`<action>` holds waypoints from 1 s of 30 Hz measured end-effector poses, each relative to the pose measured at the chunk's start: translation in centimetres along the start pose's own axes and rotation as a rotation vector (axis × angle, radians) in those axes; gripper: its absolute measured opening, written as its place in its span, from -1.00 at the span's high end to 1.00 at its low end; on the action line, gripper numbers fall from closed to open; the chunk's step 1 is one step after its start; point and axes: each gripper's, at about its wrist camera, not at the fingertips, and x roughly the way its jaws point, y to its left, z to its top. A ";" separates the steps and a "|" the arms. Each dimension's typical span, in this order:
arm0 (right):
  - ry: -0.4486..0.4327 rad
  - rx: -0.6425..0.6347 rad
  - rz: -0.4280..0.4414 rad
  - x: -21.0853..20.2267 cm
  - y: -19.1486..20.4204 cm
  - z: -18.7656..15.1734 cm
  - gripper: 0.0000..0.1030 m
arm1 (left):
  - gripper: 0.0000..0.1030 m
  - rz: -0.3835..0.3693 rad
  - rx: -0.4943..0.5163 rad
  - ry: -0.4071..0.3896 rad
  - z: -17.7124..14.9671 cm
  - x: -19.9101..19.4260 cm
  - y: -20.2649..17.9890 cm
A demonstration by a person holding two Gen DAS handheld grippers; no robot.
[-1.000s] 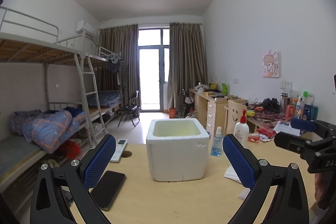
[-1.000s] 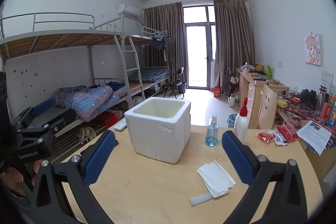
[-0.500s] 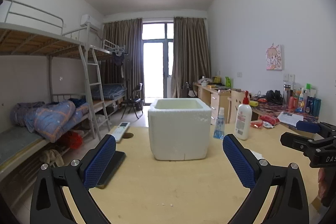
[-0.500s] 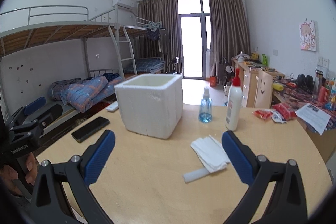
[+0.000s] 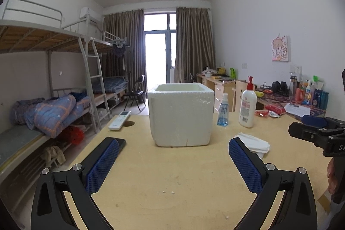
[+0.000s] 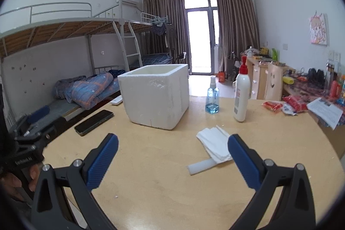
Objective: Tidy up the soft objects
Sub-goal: 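Move both open tools back from the box toward the white tissue pack, then lower both open tools toward the white tissue pack and white foam stick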
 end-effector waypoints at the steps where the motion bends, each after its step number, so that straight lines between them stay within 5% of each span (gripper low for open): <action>1: 0.003 0.008 0.012 0.0 -0.1 0.0 -0.99 | -0.98 -0.009 0.001 0.008 0.0 0.2 -0.2; 30: 0.033 0.076 -0.158 -2.2 -6.5 -0.9 -0.99 | -0.98 -0.291 0.082 0.118 0.1 5.0 -8.0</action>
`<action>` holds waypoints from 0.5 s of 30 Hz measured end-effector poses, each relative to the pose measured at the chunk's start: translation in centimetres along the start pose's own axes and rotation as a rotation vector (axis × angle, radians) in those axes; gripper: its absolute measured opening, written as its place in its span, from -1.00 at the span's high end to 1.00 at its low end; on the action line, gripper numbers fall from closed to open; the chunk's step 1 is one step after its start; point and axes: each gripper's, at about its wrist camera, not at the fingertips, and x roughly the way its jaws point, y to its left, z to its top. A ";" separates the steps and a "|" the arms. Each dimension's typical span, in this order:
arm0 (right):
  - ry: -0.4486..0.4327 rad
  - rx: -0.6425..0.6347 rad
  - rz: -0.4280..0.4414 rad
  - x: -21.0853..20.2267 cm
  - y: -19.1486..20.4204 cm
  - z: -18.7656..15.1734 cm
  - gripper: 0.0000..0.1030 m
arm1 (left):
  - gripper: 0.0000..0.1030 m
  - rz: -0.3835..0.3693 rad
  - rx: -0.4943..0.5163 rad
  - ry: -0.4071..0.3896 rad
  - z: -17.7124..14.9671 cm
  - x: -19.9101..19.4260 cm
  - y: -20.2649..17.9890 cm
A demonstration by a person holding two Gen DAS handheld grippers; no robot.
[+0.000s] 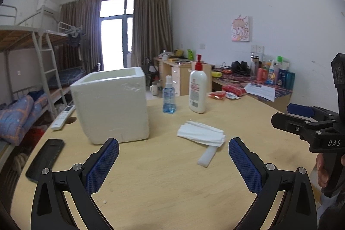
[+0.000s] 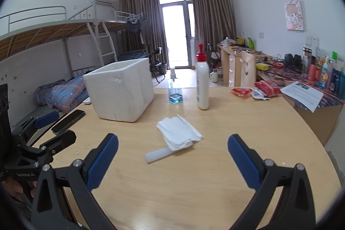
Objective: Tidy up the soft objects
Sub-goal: 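Lower both open tools toward the white tissue pack and white foam stick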
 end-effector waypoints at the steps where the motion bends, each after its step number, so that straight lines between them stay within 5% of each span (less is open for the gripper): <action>1: -0.001 0.002 -0.004 -0.1 -0.1 0.0 -0.99 | -0.98 -0.007 -0.001 0.003 0.0 0.1 -0.2; 15: 0.016 0.010 -0.035 -0.6 -1.9 -0.2 -0.99 | -0.98 -0.114 0.027 0.105 0.0 3.2 -2.6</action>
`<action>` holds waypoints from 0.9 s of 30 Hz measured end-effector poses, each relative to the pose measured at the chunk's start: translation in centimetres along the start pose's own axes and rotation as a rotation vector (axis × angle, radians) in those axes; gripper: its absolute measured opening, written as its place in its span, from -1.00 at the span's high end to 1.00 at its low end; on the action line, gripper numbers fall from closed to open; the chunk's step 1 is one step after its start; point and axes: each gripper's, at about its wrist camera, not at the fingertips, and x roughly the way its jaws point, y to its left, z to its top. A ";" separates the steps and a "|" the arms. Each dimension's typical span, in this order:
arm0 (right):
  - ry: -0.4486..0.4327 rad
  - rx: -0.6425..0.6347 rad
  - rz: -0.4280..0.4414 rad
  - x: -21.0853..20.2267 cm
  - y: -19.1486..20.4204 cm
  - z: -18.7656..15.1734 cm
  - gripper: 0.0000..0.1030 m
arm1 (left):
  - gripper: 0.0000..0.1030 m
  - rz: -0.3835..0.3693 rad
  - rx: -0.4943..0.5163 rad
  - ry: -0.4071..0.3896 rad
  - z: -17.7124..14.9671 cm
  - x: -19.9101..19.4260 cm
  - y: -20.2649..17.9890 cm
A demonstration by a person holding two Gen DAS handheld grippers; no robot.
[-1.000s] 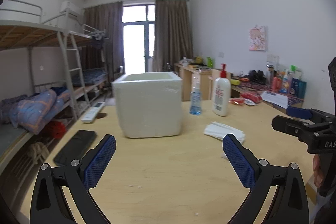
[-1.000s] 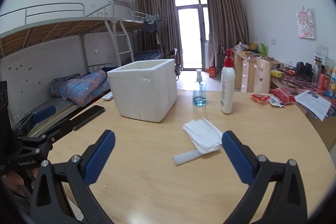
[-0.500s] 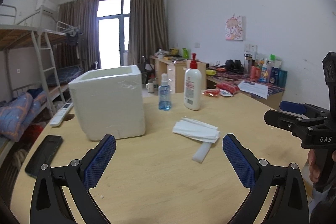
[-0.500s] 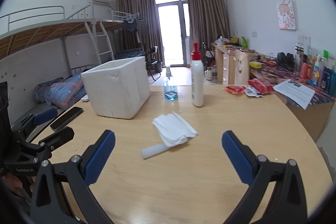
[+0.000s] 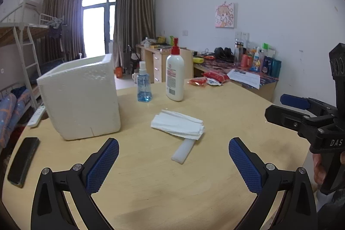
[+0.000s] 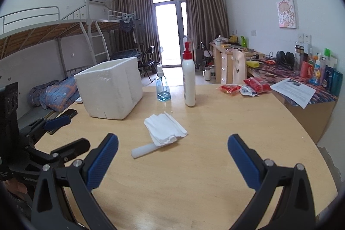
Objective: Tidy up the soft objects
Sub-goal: 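Lower both open tools toward the white tissue pack and white foam stick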
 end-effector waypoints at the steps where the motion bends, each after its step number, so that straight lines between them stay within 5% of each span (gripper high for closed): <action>1: 0.005 0.001 0.000 0.2 -0.2 0.0 -0.99 | -0.98 -0.005 0.003 0.007 0.0 0.3 -0.1; 10: 0.052 0.018 0.018 2.1 -1.0 0.3 -0.99 | -0.82 -0.066 0.028 0.109 0.0 3.0 -0.5; 13: 0.066 0.018 0.026 2.8 -1.3 0.5 -0.99 | -0.53 -0.115 0.031 0.149 0.2 4.1 -0.2; 27: 0.216 -0.003 0.055 8.2 -1.7 1.8 -0.99 | -0.15 -0.197 0.065 0.298 0.2 9.1 -0.4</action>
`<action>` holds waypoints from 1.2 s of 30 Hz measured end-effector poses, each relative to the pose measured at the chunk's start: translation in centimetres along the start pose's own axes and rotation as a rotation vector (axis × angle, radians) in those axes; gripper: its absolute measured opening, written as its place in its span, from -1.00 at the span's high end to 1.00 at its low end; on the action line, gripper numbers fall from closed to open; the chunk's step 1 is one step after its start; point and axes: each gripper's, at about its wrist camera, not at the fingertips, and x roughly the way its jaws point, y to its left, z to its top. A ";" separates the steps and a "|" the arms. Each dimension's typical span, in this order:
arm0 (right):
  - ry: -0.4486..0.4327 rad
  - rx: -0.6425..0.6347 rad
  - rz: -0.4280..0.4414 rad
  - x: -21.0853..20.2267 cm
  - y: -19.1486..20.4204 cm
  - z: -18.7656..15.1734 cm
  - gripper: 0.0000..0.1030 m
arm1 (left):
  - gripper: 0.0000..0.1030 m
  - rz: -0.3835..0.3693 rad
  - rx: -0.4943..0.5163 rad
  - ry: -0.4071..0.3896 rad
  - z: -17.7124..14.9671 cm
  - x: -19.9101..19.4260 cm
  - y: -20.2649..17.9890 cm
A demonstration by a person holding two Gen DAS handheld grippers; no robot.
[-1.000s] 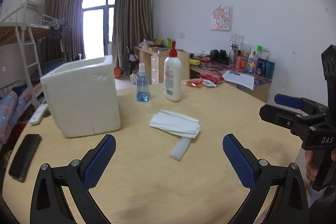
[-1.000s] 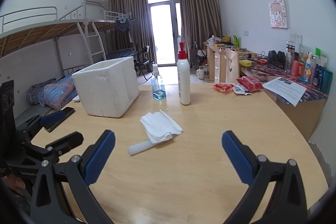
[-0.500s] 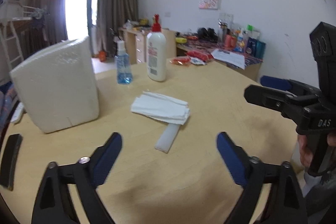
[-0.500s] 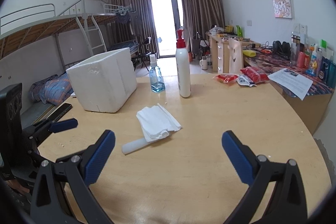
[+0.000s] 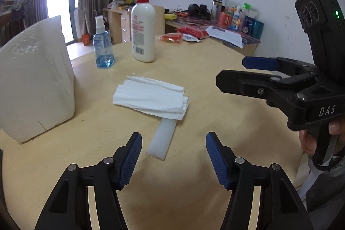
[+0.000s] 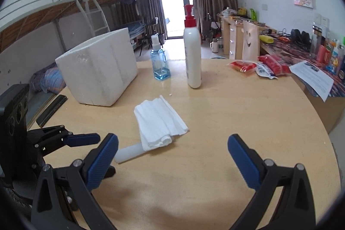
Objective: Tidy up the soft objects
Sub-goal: 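Lower both open tools toward the white tissue pack and white foam stick, then close the left tool on the white foam stick while the right tool grasps the white tissues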
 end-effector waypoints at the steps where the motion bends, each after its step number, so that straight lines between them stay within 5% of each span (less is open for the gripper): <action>1: 0.006 -0.001 0.002 0.3 0.0 0.1 -0.99 | -0.11 0.001 -0.001 0.003 0.1 0.2 0.1; 13: 0.080 -0.029 -0.008 3.4 -0.9 0.7 -0.69 | 0.05 -0.042 -0.027 0.062 0.1 2.3 1.3; 15: 0.092 -0.039 -0.006 4.0 -0.8 0.8 -0.67 | 0.23 -0.036 -0.026 0.072 0.1 2.5 1.3; 21: 0.151 -0.082 0.036 6.1 -0.4 1.0 -0.24 | 0.33 -0.020 -0.034 0.103 -0.1 3.3 1.6; 36: 0.257 -0.201 0.110 9.8 1.4 1.4 -0.24 | 0.60 -0.031 -0.007 0.119 -0.3 3.6 1.6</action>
